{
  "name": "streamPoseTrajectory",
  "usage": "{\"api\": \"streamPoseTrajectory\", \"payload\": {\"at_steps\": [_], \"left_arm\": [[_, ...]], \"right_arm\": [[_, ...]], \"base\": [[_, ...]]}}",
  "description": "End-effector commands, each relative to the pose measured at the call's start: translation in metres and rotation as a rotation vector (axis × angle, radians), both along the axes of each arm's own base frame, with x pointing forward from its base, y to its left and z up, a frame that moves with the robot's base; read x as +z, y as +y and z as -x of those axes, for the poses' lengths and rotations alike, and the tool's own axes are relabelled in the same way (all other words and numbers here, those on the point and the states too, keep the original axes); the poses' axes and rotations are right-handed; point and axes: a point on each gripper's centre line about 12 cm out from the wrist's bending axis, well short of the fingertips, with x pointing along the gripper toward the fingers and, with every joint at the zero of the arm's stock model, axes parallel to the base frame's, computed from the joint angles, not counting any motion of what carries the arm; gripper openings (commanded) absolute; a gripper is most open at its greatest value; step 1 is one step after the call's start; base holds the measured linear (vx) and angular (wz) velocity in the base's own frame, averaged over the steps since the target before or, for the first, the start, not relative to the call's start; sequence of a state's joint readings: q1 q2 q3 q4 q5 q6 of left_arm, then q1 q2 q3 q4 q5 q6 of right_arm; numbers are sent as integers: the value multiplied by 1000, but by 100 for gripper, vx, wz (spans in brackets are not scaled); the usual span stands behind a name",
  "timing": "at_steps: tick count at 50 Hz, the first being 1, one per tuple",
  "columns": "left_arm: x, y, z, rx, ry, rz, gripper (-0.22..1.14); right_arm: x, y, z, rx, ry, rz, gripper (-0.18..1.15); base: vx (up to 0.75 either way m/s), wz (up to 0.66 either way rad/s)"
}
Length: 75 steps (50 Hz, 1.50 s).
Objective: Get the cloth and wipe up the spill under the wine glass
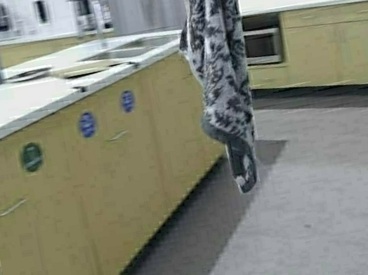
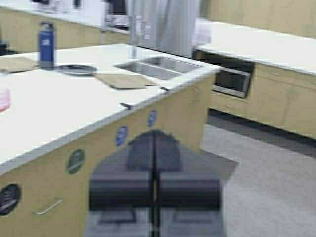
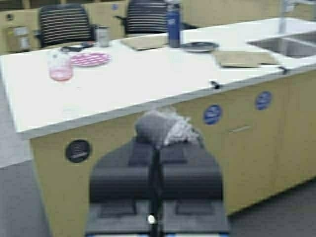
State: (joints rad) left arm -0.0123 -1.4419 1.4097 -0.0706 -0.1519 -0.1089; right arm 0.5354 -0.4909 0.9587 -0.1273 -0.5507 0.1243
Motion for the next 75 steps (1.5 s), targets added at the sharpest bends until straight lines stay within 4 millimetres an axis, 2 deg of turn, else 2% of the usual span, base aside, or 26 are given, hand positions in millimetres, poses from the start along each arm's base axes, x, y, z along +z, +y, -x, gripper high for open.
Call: {"api": "streamPoseTrajectory", "payload": {"at_steps": [1, 14, 26, 30, 43, 59, 69, 75], "left_arm": [[8, 1, 0, 12, -23, 0, 3], [29, 9, -5, 71, -36, -26, 3], [57, 10, -29, 78, -55, -34, 3], [59, 11, -38, 81, -50, -40, 3], [20, 13, -75, 79, 136, -61, 3], [-18, 11, -123, 63, 209, -60, 4], [-46, -8, -153, -10, 235, -92, 6], [-63, -25, -167, -80, 241, -124, 17]], "right_arm": [[8, 0, 0, -1, -28, -19, 7], [10, 0, -1, -3, -32, -21, 7], [19, -4, 4, -6, -48, -51, 7], [20, -5, 5, -9, -47, -64, 7], [25, -5, 2, -18, -53, -79, 7], [24, -4, 2, -16, -50, -78, 7], [18, -4, 2, -17, -39, -64, 7], [13, -4, 2, -17, -31, -59, 7]], "base": [[15, 38], [16, 37], [19, 41], [23, 45], [23, 36], [25, 15], [27, 6], [28, 0]]}}
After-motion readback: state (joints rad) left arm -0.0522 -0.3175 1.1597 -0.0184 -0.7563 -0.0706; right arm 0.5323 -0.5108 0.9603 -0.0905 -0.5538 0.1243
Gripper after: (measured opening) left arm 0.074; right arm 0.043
